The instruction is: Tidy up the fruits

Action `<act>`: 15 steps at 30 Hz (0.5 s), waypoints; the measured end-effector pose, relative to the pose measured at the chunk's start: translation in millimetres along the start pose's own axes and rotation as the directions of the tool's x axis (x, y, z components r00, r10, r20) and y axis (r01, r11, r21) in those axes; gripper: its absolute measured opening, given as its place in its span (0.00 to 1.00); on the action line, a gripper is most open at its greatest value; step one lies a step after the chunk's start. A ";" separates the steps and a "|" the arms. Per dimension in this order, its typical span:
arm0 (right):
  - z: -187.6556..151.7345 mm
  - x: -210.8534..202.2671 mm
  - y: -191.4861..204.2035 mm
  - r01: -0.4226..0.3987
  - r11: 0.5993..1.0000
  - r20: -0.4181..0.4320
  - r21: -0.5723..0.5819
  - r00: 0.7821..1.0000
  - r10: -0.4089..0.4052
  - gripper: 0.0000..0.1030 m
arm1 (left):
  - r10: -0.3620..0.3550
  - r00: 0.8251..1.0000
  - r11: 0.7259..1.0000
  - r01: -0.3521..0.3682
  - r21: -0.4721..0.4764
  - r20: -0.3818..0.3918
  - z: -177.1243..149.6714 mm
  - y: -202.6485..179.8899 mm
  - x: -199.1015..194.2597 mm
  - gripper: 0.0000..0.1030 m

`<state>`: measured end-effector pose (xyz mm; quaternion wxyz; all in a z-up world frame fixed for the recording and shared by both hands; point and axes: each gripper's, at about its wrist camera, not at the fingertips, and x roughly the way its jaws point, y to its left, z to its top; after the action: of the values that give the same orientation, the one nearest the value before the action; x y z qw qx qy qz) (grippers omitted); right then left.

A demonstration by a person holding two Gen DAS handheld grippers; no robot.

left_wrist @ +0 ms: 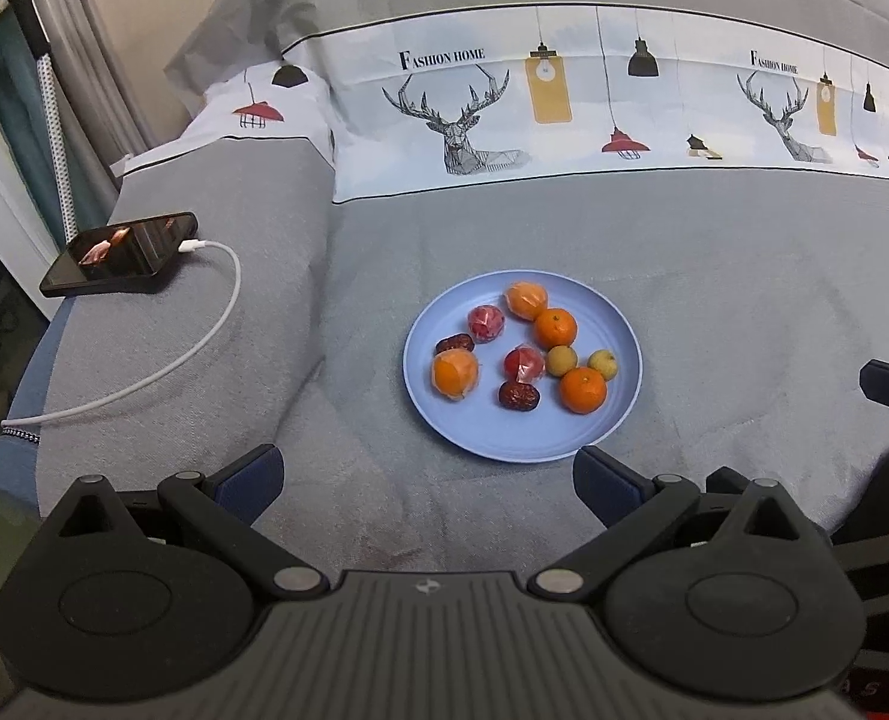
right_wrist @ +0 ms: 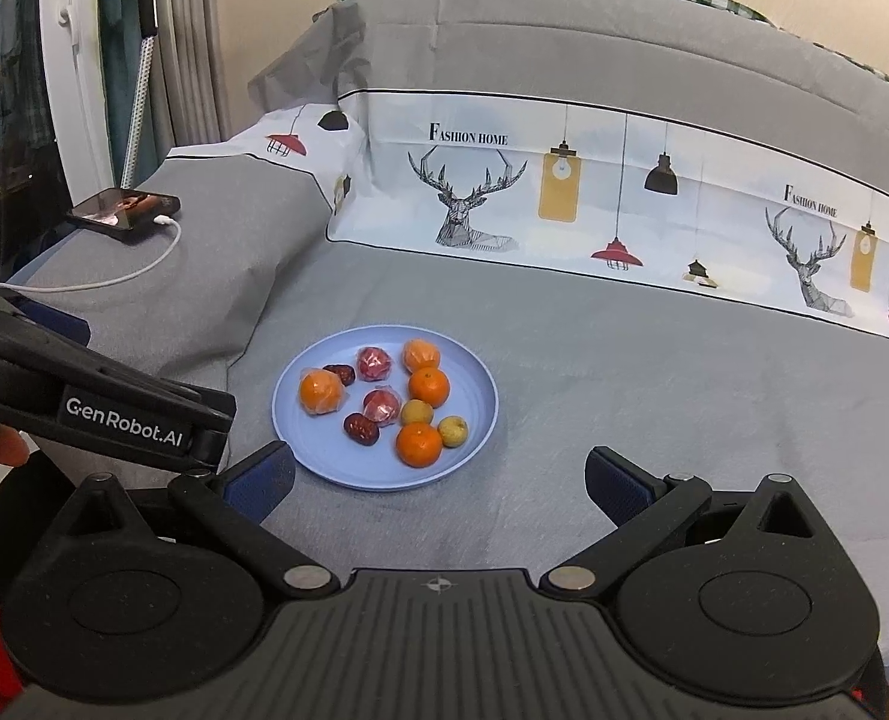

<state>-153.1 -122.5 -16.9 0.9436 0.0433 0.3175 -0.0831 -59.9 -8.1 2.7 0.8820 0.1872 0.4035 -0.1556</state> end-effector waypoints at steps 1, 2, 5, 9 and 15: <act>0.2 -0.1 -0.1 0.000 1.000 0.001 0.000 1.000 0.000 0.99 | 0.003 1.000 1.000 -0.003 -0.001 0.001 0.0 0.0 0.0 1.00; -0.1 -0.7 -0.6 0.000 1.000 0.001 0.000 1.000 0.000 0.99 | 0.004 1.000 1.000 -0.004 0.001 0.002 0.0 -0.1 0.2 1.00; 0.1 -0.5 0.0 0.000 1.000 0.000 -0.001 1.000 0.000 0.99 | 0.005 1.000 1.000 -0.005 0.000 0.013 -1.0 0.2 0.1 1.00; 0.8 1.1 0.7 0.001 1.000 -0.005 -0.005 1.000 -0.001 0.99 | 0.032 0.999 0.998 -0.031 -0.046 0.020 -2.7 2.0 0.6 1.00; 1.9 3.2 2.1 0.015 1.000 0.008 -0.011 1.000 -0.015 0.99 | 0.025 0.999 0.998 -0.028 -0.061 -0.042 -3.7 5.8 10.2 1.00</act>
<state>-149.1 -121.1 -17.2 0.9444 0.0352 0.3148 -0.0885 -53.4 -2.5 -6.2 0.8809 0.1684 0.4236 -0.1274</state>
